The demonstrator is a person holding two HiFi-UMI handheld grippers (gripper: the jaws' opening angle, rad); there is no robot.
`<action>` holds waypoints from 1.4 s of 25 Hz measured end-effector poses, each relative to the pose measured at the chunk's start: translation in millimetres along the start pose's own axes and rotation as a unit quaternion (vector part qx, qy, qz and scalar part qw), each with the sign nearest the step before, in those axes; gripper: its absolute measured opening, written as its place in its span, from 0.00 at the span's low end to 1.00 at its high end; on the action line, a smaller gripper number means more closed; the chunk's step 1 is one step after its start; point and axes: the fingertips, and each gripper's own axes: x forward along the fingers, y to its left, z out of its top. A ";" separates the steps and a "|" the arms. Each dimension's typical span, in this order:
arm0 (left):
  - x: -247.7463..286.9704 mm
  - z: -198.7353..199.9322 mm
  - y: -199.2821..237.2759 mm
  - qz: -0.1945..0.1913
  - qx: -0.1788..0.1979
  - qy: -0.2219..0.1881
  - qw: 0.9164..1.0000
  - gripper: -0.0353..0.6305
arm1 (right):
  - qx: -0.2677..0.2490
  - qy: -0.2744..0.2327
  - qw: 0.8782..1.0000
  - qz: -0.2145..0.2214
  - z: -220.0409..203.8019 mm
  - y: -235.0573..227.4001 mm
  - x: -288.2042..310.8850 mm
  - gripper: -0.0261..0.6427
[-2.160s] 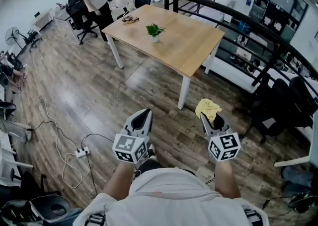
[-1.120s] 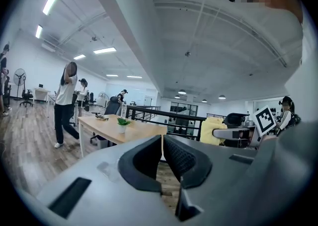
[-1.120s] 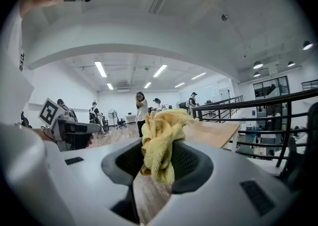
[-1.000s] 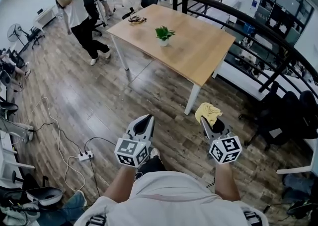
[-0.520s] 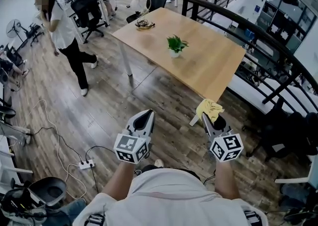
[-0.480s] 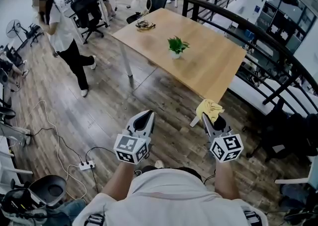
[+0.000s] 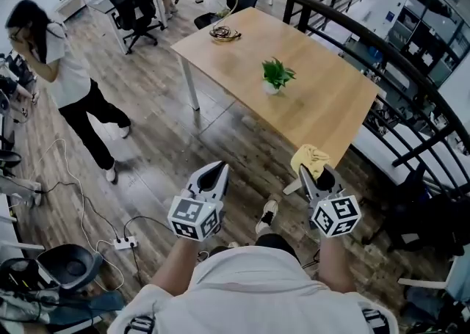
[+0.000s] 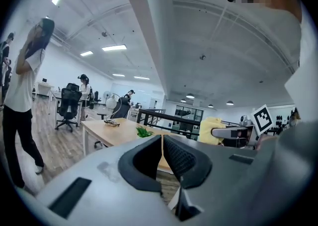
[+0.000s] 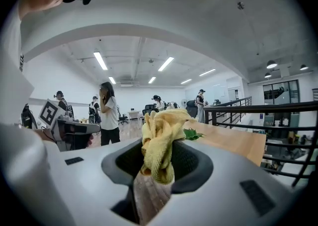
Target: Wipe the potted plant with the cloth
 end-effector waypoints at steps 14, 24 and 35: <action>186.7 51.9 49.6 0.035 0.009 0.004 0.999 0.09 | 0.017 -0.011 0.999 0.038 47.9 -143.7 150.2 0.33; 319.9 52.0 77.5 0.028 0.023 0.039 0.999 0.09 | 0.053 -0.011 0.998 0.025 41.2 -251.7 233.3 0.33; 412.3 47.5 142.6 -0.062 -0.003 0.070 0.996 0.09 | 0.076 0.025 0.994 -0.074 27.8 -287.5 289.9 0.33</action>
